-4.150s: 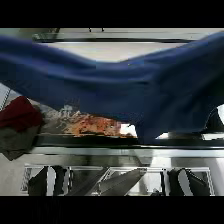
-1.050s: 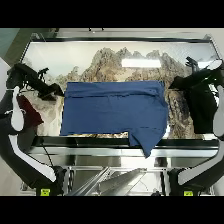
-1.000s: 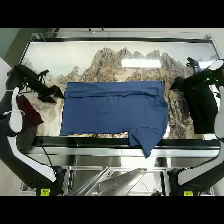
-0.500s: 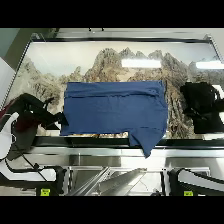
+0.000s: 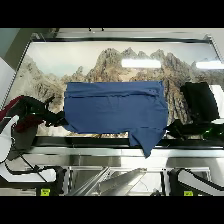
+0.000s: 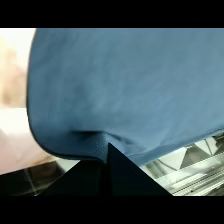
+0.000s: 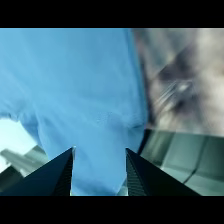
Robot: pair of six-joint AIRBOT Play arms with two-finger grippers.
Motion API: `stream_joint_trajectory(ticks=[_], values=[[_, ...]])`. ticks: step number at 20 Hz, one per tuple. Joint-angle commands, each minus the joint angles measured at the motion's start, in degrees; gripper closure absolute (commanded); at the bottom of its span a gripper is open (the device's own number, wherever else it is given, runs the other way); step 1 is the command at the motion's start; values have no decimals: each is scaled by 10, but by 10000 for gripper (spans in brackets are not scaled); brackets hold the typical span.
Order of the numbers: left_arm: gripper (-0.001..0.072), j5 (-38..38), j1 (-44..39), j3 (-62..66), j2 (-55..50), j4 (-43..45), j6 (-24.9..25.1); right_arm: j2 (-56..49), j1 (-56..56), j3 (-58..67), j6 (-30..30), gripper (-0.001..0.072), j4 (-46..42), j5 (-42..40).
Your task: Fold the shirts.
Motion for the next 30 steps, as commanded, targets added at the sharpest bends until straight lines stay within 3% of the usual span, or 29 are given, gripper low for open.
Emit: stream_joint_trajectory(ticks=[1, 7, 11, 19, 28, 30], values=[[659, 19, 0, 17, 1, -30, 4, 2, 39, -70, -21, 346, 19, -34], [659, 36, 0, 17, 1, -23, 6, 46, 47, -74, -15, 348, 0, -28], [688, 36, 0, 17, 1, -23, 6, 66, 37, -83, 51, 347, -75, -63], [689, 42, 0, 17, 1, -23, 6, 67, 109, -141, -24, 348, 66, -126], [689, 21, 0, 17, 0, -23, 19, 67, 133, -156, -34, 355, 92, -151], [689, 25, 0, 17, 1, -24, 24, 70, 136, -155, -78, 695, 111, -101]])
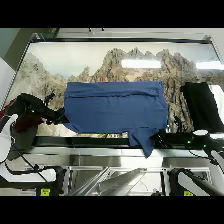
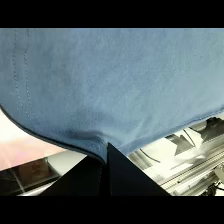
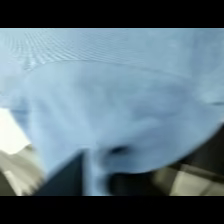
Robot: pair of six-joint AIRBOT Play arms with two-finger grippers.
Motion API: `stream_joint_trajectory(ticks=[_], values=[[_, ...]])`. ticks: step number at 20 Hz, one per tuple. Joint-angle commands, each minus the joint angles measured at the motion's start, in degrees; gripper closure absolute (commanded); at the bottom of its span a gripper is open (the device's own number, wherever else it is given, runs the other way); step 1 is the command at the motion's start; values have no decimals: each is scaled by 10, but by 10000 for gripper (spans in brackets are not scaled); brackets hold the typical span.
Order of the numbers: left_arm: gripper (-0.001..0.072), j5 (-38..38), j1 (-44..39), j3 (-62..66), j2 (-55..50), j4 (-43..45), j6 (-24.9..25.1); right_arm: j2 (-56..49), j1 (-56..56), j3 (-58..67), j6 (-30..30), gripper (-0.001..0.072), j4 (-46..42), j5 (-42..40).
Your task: Fold the shirts.
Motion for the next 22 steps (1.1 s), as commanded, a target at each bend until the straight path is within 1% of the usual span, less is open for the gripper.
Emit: stream_joint_trajectory(ticks=[1, 3, 5, 7, 9, 11, 13, 16, 18, 19, 21, 22], values=[[689, 5, 0, 0, 1, -1, 15, 10, 3, 1, -43, 693, 30, 59], [689, 12, 0, 0, 15, -3, 25, 35, -19, 24, -42, 693, 31, 84], [689, 4, 4, 0, 54, -32, 63, 73, -43, 66, -40, 693, 44, 115], [689, -14, 13, 0, 105, -47, 66, 108, -62, 130, -37, 693, 61, 149], [689, -30, 20, 0, 144, -46, 65, 115, -63, 198, -25, 693, 63, 146], [689, -73, 26, 1, 168, -47, 63, 97, -54, 257, -28, 693, 82, 121], [689, -126, 25, 6, 169, -47, 63, 55, -36, 311, -28, 693, 82, 96], [689, -135, 15, 73, 122, -46, 63, -35, 8, 384, -45, 693, 79, 59], [690, -157, -8, 132, 74, -44, 52, -92, 38, 429, -73, 693, 79, -4], [689, -170, -19, 160, 45, -41, 52, -125, 52, 452, -73, 693, 79, -36], [689, -177, -34, 209, -15, -39, 52, -194, 67, 494, -75, 693, 79, -59], [689, -177, -40, 235, -50, -39, 52, -232, 72, 517, -87, 693, 80, -59]])
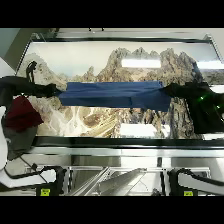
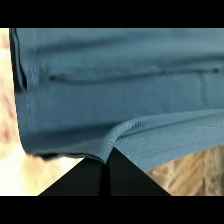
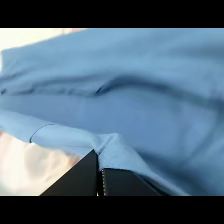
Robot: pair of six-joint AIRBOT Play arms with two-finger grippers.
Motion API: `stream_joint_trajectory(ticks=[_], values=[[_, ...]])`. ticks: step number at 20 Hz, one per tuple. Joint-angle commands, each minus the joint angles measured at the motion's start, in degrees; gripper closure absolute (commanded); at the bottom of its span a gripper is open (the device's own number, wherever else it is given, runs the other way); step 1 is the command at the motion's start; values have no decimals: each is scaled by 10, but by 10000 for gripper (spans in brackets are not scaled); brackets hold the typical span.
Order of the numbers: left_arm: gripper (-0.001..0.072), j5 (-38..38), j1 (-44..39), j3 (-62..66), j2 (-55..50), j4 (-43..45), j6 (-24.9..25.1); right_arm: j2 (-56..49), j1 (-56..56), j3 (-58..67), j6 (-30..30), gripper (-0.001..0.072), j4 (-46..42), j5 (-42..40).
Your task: Fold the shirts.
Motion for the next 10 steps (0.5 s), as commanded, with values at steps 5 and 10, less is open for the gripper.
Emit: stream_joint_trajectory(ticks=[5, 10], values=[[689, -19, -28, 147, -197, 17, -3, -209, 35, 120, -79, 692, 0, -70], [689, -32, -29, 158, -243, 72, -19, -239, 40, 141, -141, 692, 14, -92]])
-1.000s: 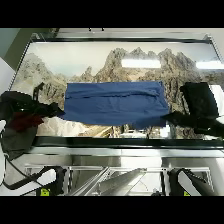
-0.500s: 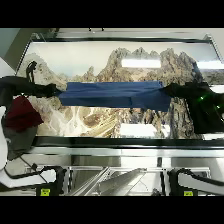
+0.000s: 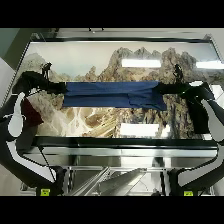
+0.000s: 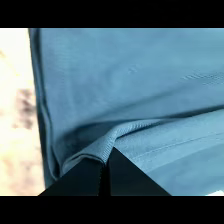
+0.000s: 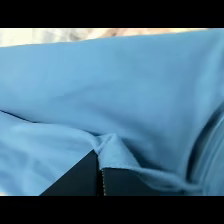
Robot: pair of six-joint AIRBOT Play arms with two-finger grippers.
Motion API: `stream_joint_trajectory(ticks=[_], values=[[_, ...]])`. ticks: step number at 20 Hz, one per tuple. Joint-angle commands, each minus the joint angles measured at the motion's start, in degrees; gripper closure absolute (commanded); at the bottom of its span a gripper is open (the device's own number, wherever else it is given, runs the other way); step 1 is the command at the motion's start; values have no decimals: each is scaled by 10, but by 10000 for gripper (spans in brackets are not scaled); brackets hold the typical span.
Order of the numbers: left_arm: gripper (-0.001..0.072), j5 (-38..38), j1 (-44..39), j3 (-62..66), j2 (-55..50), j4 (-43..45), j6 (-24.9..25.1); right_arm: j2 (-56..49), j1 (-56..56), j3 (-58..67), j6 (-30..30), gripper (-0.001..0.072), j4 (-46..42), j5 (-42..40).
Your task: Fold the shirts.
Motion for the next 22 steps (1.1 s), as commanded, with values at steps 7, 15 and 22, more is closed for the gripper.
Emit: stream_joint_trajectory(ticks=[7, 15, 22], values=[[688, -42, -24, 12, -24, 23, 4, -20, 5, 13, -73, 684, 23, -38], [38, 0, -41, 63, -23, 30, 3, -4, -14, 20, -67, 304, 5, -10], [40, 113, -31, 236, -23, 28, -42, -13, -105, 50, 89, 7, -91, 80]])
